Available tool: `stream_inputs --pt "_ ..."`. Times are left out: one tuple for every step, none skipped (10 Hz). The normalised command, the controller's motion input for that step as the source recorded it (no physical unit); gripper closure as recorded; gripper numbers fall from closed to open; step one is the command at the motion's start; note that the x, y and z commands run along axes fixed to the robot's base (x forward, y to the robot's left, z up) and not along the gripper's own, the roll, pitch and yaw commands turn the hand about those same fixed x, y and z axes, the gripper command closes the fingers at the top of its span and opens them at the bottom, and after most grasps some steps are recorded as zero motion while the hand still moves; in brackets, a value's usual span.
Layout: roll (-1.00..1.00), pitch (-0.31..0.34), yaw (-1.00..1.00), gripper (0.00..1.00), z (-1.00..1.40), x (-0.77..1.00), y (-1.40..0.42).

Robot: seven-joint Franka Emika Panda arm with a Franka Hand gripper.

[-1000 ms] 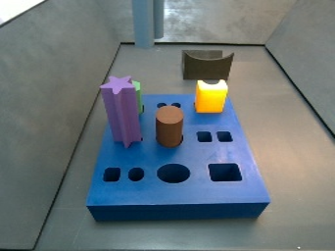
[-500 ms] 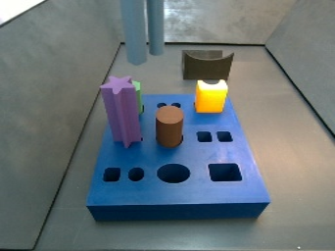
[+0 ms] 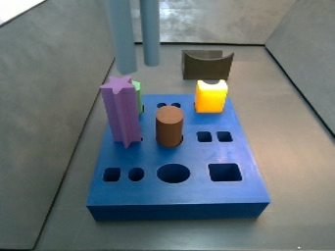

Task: Pick up the square-circle object. Move up. Rotate the square-circle object. Place the square-circle object on the fixture. Regrasp the square-circle object. Move to above the board. Insert the square-circle object.
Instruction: Insert the square-circle object.

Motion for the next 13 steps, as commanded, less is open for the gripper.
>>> stream_inputs --pt "0.0 0.243 -0.69 1.0 0.0 0.0 -0.36" --pt "0.0 0.234 -0.69 1.0 0.0 0.0 -0.35" --pt "0.0 0.191 -0.63 1.0 0.0 0.05 -0.36" --pt "0.0 0.133 -0.61 1.0 0.0 0.13 -0.32" --pt "0.04 0.187 -0.56 1.0 -0.03 0.1 -0.28" --pt "0.08 0.423 -0.38 1.0 -0.14 0.05 -0.23" --pt "0.14 0.491 -0.19 1.0 -0.05 0.13 -0.26" --pt "0.18 0.484 -0.17 1.0 -0.03 0.16 -0.25" --pt "0.21 0.459 -0.18 1.0 -0.07 0.18 -0.24" --pt "0.26 0.403 -0.21 1.0 -0.14 0.19 -0.24" --pt "0.37 0.19 -0.35 1.0 -0.31 0.15 -0.28" --pt "0.49 0.0 -0.38 1.0 -0.29 0.22 -0.38" --pt "0.2 -0.106 -0.22 1.0 -0.03 0.22 -0.15"
